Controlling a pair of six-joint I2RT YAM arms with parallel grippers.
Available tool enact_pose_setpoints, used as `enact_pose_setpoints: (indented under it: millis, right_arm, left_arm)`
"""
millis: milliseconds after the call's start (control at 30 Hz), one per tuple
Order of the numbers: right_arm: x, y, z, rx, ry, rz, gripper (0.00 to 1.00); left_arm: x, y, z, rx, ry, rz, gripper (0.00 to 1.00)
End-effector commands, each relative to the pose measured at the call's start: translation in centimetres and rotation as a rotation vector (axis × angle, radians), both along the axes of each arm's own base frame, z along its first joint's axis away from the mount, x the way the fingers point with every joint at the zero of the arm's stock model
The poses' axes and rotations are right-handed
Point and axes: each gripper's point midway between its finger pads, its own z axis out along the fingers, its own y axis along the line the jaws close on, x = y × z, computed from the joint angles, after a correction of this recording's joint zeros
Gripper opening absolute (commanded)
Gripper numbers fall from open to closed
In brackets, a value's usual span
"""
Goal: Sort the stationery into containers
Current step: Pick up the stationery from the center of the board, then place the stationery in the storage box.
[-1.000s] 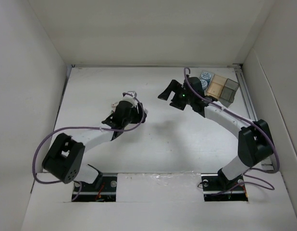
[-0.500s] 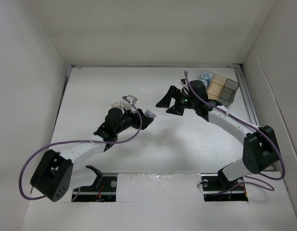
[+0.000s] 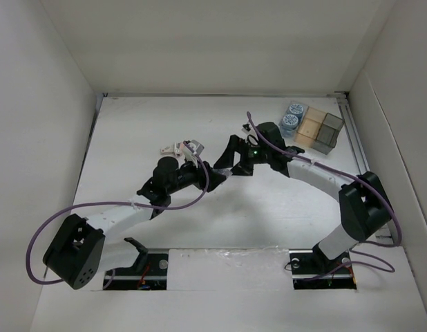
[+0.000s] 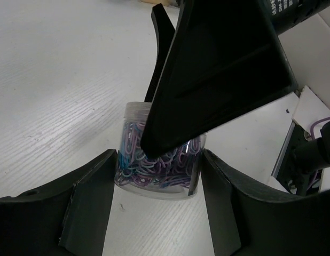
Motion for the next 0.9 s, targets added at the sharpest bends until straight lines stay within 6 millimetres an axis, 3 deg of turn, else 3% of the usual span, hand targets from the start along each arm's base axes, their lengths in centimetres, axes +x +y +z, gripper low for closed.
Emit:
enact_pose_setpoints:
  millis: [0,233,600,733,800,867]
  right_arm:
    - [0.0,1.6,2.0,0.044,-0.078,0.048,1.0]
    - [-0.2,1.8,2.4,0.045,-0.088,0.049,0.96]
    - [0.8,1.0,2.4,0.039,-0.098,0.001,0.59]
    - [1.0,0.8,3.7,0.059,-0.135,-0.022,0.45]
    - [1.1,0.4,4.6,0.073,-0.146,-0.037,0.42]
    - [1.5,-0.1,4.1,0.062,-0.14,-0.056,0.42]
  left_arm:
    - [0.1,-0.7,3.0,-0.06,-0.104,-0.034,0.35]
    - [0.3,-0.6,3.0,-0.059,-0.105,-0.021,0.35]
    - [0.0,-0.7,3.0,-0.061,-0.103,-0.04,0.35]
    - [0.1,-0.8,2.7,-0.056,-0.096,-0.04,0.42]
    - [0.3,-0.7,2.7,-0.055,-0.096,-0.029,0.51]
    - [0.3,-0.7,2.7,-0.055,-0.097,-0.029,0.61]
